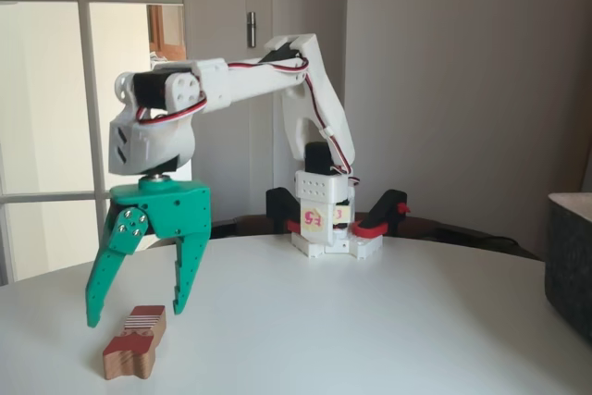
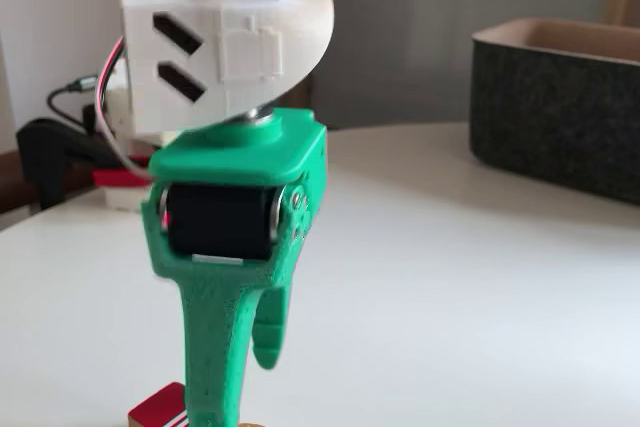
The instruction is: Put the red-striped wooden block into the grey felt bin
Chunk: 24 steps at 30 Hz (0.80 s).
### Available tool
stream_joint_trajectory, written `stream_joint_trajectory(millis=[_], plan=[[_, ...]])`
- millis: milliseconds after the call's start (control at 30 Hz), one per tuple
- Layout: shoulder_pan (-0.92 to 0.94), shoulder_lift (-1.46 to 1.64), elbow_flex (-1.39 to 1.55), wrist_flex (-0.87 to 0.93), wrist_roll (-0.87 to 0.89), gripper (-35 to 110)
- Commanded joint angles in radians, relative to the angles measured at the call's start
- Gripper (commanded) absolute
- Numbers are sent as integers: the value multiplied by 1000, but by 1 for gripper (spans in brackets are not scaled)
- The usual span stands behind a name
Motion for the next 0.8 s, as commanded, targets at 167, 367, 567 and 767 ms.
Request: stream_joint_trajectory(millis=[167,367,567,767], plan=[[9,-35,-48,-71,15,30],[-15,-80,-46,-104,-11,29],[-41,-109,-43,-104,-26,25],[-61,-120,-43,-110,-60,18]])
